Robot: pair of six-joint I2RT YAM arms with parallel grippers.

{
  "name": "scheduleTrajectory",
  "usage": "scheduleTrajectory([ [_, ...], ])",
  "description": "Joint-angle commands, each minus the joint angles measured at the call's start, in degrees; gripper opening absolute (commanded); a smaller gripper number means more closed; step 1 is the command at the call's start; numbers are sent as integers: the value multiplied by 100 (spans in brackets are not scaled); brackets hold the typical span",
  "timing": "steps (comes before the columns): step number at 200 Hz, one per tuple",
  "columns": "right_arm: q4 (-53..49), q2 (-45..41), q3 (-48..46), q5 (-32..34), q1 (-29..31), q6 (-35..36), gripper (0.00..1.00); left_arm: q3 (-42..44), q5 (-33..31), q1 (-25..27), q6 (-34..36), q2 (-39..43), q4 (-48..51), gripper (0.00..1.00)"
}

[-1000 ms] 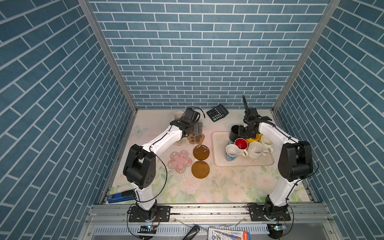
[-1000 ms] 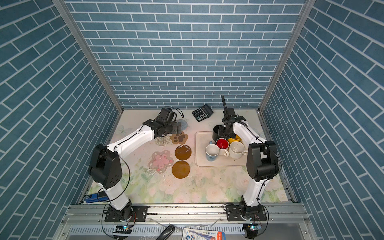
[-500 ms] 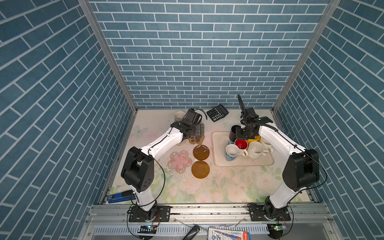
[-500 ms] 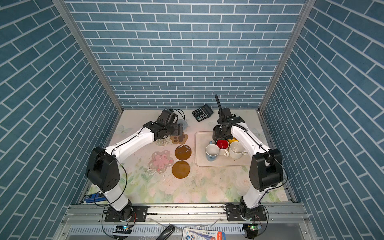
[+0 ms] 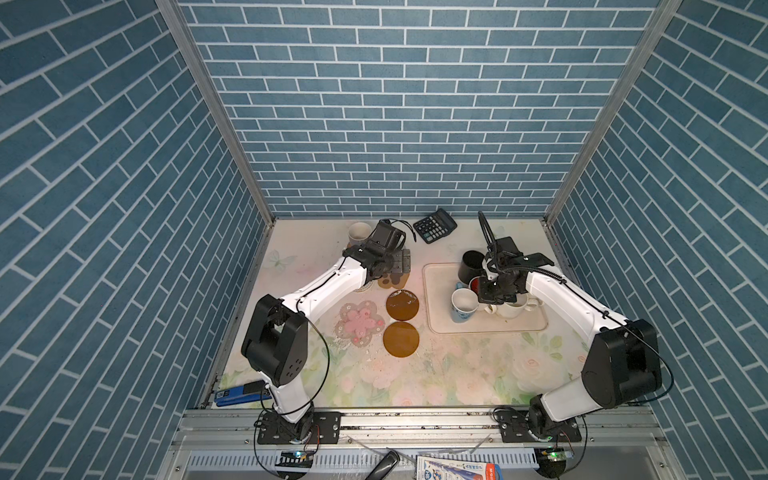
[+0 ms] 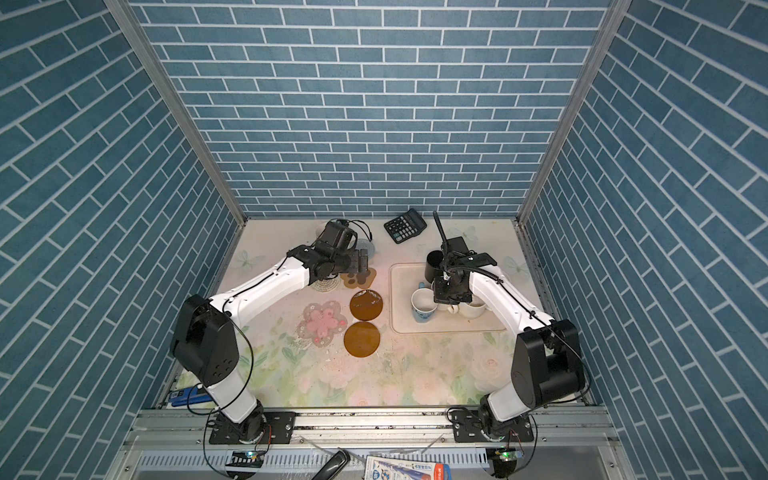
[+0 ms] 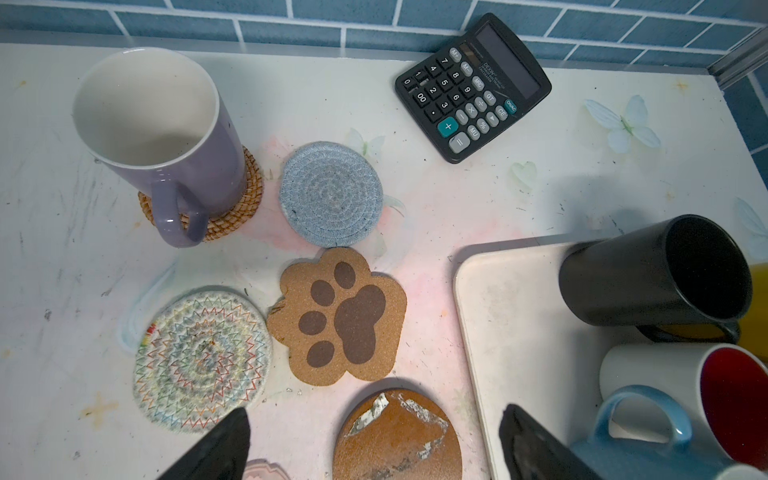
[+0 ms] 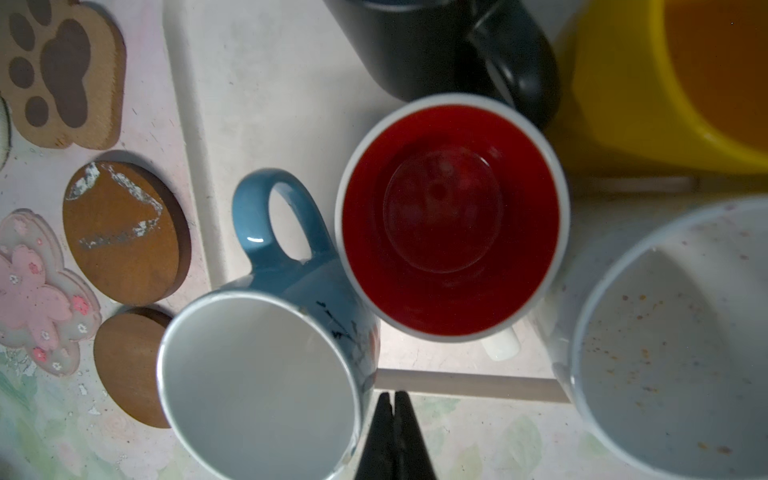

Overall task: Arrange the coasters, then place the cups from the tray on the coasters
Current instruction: 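Raise the left gripper while the right gripper lowers over the blue floral mug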

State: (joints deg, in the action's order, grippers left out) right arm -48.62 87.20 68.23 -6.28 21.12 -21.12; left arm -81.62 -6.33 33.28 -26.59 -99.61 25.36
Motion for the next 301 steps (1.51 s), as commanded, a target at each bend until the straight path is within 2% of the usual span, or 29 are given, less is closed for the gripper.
scheduleTrajectory([
  [1, 129, 85, -126, -113, 32, -41, 0, 42, -17, 54, -46, 148, 8, 95],
  [82, 570, 765, 58, -458, -55, -58, 0, -9, 1, 69, -48, 133, 78, 95],
  [211, 382, 1313, 783, -316, -102, 179, 0, -31, 220, 239, 4, -21, 21, 93],
  [273, 399, 1379, 864, -304, -91, 249, 0, 59, 466, 363, 67, -34, -173, 87],
  [301, 393, 1379, 894, -261, -92, 280, 0, 267, 1137, 443, 224, -65, -790, 71],
])
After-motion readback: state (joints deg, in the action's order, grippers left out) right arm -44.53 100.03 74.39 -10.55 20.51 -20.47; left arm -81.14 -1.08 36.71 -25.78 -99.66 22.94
